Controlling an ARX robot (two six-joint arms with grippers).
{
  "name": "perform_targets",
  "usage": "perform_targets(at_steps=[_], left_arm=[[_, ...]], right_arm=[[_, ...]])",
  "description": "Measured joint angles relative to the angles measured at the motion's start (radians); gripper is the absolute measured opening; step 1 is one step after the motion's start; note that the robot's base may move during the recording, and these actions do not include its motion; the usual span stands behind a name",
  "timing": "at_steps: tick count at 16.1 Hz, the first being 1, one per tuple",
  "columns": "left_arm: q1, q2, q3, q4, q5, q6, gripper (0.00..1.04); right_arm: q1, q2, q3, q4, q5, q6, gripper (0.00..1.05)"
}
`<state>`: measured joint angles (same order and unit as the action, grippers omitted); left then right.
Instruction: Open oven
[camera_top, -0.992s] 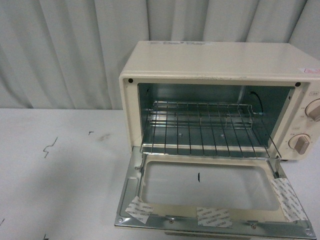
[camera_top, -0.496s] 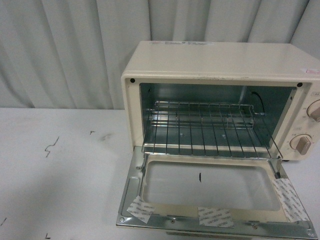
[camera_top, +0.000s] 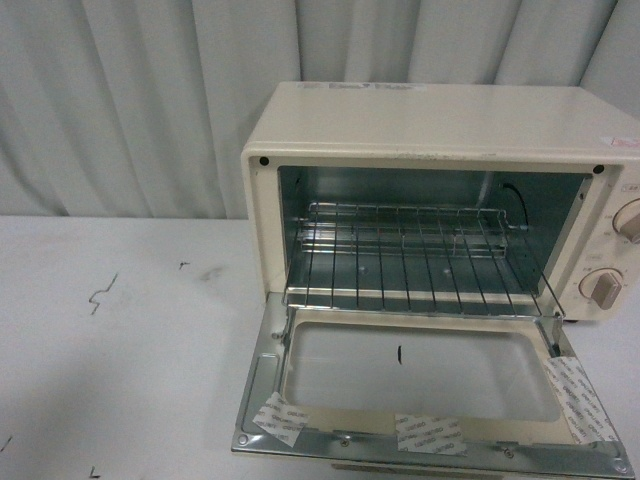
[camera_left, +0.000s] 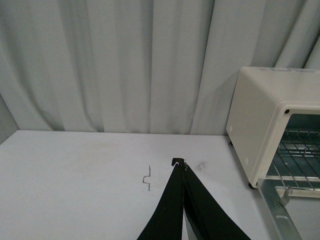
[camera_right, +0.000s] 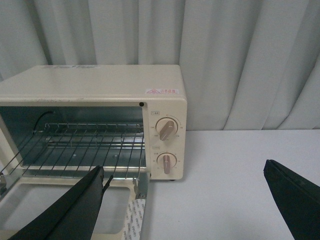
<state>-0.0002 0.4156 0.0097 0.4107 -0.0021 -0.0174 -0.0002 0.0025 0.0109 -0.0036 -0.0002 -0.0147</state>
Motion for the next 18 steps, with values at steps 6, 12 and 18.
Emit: perform_targets(at_steps=[6,12,18], left_arm=[[0.000,-0.191,0.000,-0.185,0.000,0.000,0.02],[0.000,-0.229,0.000,-0.225,0.000,0.000,0.02],[0.000,-0.410,0.000,-0.418,0.003,0.000,0.02]], right_arm=[[0.000,0.000,0.000,0.000,0.000,0.000,0.98],[0.000,0.000,0.000,0.000,0.000,0.000,0.98],[0.000,0.000,0.000,0.000,0.000,0.000,0.98]])
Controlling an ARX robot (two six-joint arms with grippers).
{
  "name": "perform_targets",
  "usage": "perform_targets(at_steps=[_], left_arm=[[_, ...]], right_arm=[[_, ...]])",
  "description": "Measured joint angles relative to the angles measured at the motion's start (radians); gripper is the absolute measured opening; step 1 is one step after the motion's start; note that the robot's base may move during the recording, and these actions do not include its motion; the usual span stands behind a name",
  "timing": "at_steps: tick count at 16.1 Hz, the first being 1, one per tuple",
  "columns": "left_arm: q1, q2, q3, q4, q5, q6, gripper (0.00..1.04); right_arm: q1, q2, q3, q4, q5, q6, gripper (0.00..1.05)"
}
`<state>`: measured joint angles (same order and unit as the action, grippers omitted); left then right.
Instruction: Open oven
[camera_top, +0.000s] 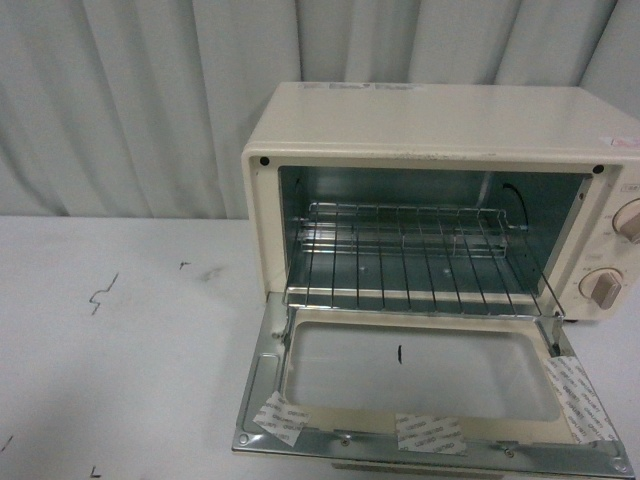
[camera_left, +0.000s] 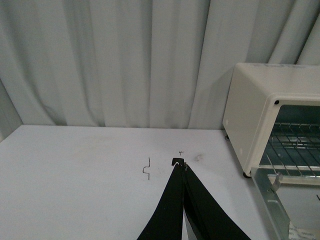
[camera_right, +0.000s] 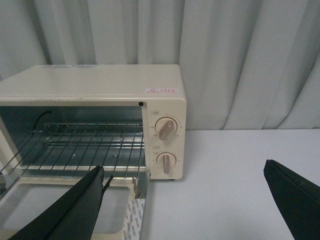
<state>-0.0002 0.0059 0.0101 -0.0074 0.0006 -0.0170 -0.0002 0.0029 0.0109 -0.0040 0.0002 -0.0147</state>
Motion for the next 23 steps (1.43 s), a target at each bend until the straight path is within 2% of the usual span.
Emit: perform_targets(at_steps=[2,9,10,11,23], left_arm=[[0.000,-0.002,0.000,0.004,-0.001,0.000,0.06],[0.000,-0.002,0.000,0.004,-0.001,0.000,0.90],[0.000,-0.002,0.000,0.004,-0.001,0.000,1.00],[0.000,-0.002,0.000,0.004,-0.001,0.000,0.97],[0.000,-0.002,0.000,0.004,0.000,0.000,0.98]], right_arm=[[0.000,0.000,0.000,0.000,0.000,0.000,0.98],[0.000,0.000,0.000,0.000,0.000,0.000,0.98],[0.000,0.000,0.000,0.000,0.000,0.000,0.98],[0.000,0.000,0.000,0.000,0.000,0.000,0.98],[0.000,0.000,0.000,0.000,0.000,0.000,0.98]])
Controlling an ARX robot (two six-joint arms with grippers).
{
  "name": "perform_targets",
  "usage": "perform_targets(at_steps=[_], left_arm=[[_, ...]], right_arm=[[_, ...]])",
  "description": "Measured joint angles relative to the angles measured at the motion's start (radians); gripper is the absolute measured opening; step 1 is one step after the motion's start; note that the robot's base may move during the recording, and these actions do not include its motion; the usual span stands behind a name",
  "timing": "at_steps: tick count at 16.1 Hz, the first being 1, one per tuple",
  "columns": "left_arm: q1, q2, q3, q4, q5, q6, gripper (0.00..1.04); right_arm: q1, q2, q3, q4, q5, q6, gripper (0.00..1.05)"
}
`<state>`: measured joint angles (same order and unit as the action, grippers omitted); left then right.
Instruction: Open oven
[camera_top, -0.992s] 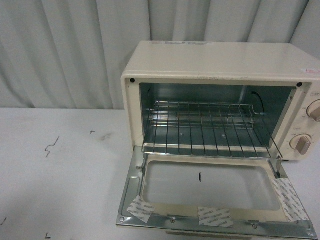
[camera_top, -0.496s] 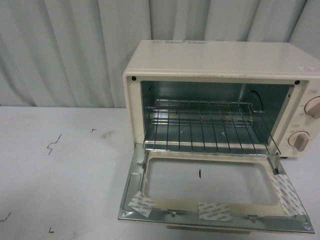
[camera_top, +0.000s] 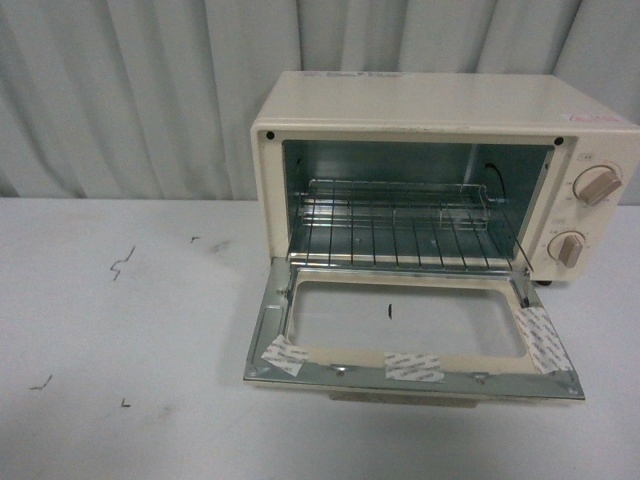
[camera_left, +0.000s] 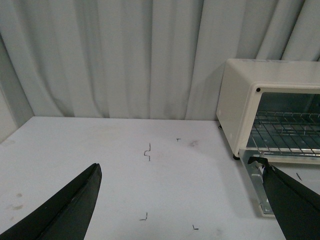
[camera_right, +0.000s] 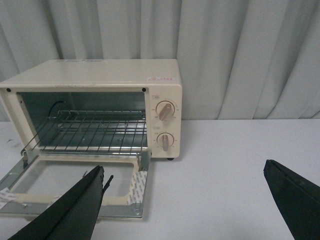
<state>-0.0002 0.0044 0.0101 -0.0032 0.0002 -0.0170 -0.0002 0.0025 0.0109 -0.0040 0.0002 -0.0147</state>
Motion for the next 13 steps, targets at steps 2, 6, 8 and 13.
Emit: perform_targets(at_steps=[2,6,8,13], left_arm=[[0.000,0.000,0.000,0.000,0.000,0.000,0.98],[0.000,0.000,0.000,0.000,0.000,0.000,0.98],[0.000,0.000,0.000,-0.001,0.000,0.000,0.98],[0.000,0.000,0.000,0.001,0.000,0.000,0.98]], right_arm=[[0.000,0.000,0.000,0.000,0.000,0.000,0.98],[0.000,0.001,0.000,0.000,0.000,0.000,0.98],[0.000,0.001,0.000,0.000,0.000,0.000,0.98],[0.000,0.001,0.000,0.001,0.000,0.000,0.98]])
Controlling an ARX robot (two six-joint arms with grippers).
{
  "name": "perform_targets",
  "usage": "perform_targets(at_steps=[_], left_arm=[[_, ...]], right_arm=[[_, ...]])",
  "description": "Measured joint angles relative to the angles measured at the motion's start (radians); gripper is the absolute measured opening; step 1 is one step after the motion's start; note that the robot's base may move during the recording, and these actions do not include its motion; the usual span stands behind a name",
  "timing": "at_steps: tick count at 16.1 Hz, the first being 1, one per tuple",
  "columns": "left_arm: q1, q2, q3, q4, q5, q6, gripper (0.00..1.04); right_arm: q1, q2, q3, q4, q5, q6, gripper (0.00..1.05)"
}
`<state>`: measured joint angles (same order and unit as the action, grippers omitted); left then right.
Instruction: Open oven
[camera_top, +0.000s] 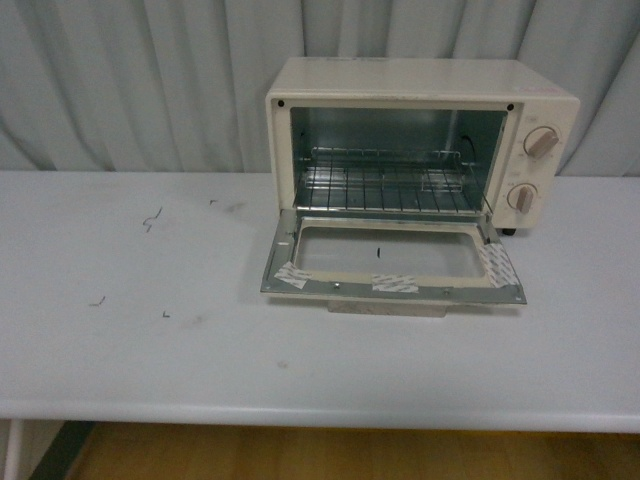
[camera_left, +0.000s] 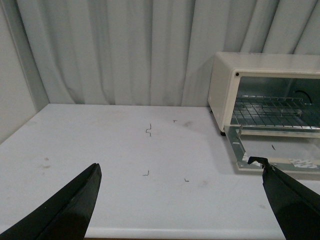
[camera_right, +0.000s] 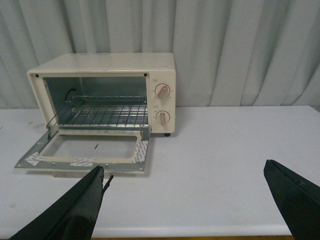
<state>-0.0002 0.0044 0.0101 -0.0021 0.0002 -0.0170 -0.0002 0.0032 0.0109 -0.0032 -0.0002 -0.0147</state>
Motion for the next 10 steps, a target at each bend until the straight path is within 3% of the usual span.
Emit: perform_targets(at_steps=[10], left_arm=[[0.000,0.000,0.000,-0.003,-0.001,0.000,0.98]], right_arm=[[0.000,0.000,0.000,-0.003,0.000,0.000,0.98]])
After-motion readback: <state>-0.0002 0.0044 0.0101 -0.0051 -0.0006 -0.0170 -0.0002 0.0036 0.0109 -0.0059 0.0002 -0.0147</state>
